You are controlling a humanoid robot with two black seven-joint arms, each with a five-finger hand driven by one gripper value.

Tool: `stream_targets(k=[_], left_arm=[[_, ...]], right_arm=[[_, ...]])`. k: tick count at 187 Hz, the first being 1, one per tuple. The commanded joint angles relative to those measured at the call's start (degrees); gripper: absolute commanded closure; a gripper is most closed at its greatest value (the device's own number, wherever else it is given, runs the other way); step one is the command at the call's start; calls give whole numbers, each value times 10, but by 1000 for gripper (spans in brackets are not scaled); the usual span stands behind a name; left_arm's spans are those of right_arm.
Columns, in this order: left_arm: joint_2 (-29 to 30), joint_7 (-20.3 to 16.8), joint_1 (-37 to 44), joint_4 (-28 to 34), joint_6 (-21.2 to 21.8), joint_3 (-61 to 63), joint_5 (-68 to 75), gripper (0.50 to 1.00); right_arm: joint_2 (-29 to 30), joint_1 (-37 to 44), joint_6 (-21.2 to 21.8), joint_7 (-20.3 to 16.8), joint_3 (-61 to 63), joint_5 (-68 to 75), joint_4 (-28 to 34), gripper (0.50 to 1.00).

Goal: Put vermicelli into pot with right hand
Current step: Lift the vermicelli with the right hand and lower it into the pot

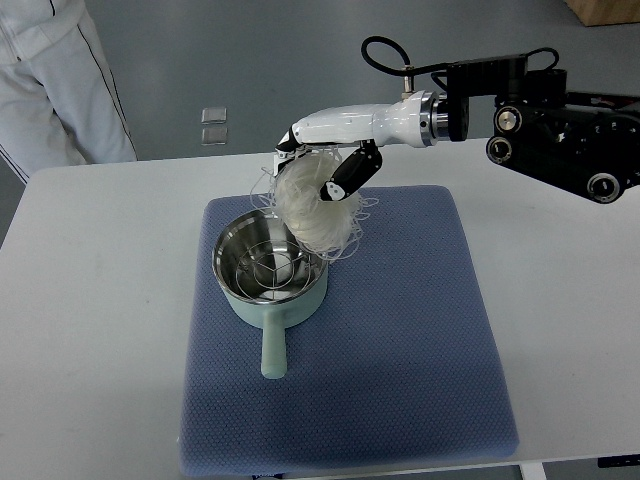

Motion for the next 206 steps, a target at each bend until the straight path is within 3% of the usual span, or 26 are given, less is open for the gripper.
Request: stream_targets(k=[1, 54, 73, 131, 152, 171, 206], left_arm=[[0, 0, 0, 0, 0, 0, 0, 500], [0, 0, 1, 0, 0, 0, 0, 500], [0, 0, 0, 0, 0, 0, 0, 500], [0, 0, 0, 0, 0, 0, 0, 500], [0, 0, 0, 0, 0, 0, 0, 500], [0, 0, 1, 0, 0, 0, 0, 500], [0, 0, 1, 0, 0, 0, 0, 500]], right_arm=[[42, -8, -7, 0, 4, 3, -25, 961], [120, -49, -38, -1, 17, 3, -87, 922], [139, -60, -55, -13, 17, 3, -105, 853], [147, -81, -80, -13, 16, 2, -117, 728], [147, -83, -81, -13, 16, 3, -117, 644], [142, -82, -81, -13, 17, 5, -117, 605], [135, -82, -77, -13, 17, 5, -117, 576]])
